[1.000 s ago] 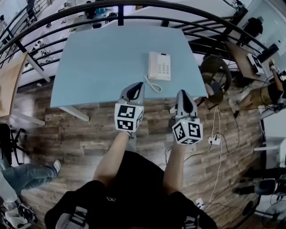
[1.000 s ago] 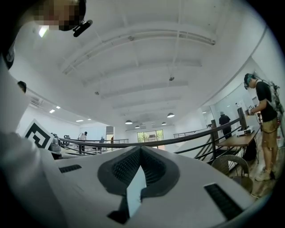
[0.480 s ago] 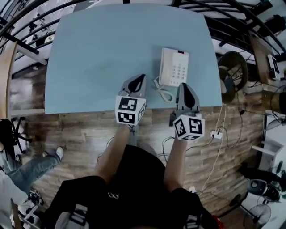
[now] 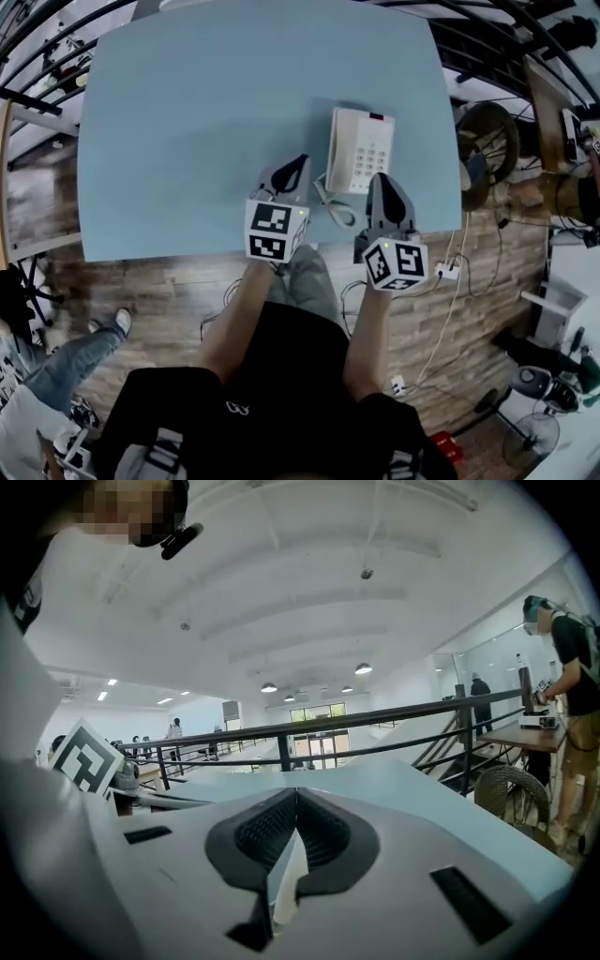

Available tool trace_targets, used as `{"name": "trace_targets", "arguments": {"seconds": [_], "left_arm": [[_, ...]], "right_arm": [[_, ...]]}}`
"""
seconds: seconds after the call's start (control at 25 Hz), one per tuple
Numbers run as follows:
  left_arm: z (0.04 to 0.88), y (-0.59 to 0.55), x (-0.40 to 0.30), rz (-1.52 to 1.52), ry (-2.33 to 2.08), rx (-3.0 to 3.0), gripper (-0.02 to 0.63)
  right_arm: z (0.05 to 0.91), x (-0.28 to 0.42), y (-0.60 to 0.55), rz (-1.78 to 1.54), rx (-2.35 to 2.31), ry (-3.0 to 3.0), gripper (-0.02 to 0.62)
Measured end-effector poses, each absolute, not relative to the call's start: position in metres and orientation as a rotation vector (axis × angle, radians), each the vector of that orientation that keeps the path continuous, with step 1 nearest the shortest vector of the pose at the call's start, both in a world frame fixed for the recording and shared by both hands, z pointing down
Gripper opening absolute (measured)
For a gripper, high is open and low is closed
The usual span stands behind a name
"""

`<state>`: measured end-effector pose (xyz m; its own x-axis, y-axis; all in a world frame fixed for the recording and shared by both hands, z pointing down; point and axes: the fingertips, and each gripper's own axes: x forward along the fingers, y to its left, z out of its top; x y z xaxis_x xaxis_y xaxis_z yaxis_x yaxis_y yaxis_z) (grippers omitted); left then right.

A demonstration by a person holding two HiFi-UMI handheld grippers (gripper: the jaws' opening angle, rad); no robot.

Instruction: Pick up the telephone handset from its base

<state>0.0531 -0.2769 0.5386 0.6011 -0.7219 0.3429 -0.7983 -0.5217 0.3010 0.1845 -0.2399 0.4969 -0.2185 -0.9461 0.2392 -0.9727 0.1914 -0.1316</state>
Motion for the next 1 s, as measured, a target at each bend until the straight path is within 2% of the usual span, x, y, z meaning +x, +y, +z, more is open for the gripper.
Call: {"name": "trace_targets", "arguments": {"seconds": [0.28, 0.32, 0.36, 0.4, 0.52, 0.8, 1.0], "left_arm": [[0.561, -0.291, 0.056, 0.267, -1.238, 2.343, 0.0], [0.563, -0.293, 0.056, 0.271, -1.244, 2.337, 0.0], [0.564, -0.295, 0.057, 0.273, -1.25, 2.332, 0.0], [0.564, -0.297, 0.057, 0.275, -1.255, 2.328, 0.0], [0.564, -0.298, 0.055, 0.278, -1.268, 2.314, 0.0], [0.572, -0.3, 0.054, 0.3, -1.279, 2.302, 0.0], [0.569, -0.302, 0.046, 0.288, -1.315, 2.289, 0.0]], "right_arm": [[0.534, 0.194, -0.278, 0.521, 1.749, -2.351, -0.003], [0.542, 0.194, -0.283, 0.562, 1.719, -2.35, 0.014], [0.55, 0.194, -0.288, 0.605, 1.686, -2.344, 0.078], [0.558, 0.193, -0.291, 0.644, 1.652, -2.334, 0.106], [0.579, 0.189, -0.297, 0.715, 1.572, -2.303, 0.111], [0.625, 0.181, -0.306, 0.855, 1.437, -2.22, 0.198], [0.644, 0.174, -0.306, 0.977, 1.381, -2.214, 0.208]]}}
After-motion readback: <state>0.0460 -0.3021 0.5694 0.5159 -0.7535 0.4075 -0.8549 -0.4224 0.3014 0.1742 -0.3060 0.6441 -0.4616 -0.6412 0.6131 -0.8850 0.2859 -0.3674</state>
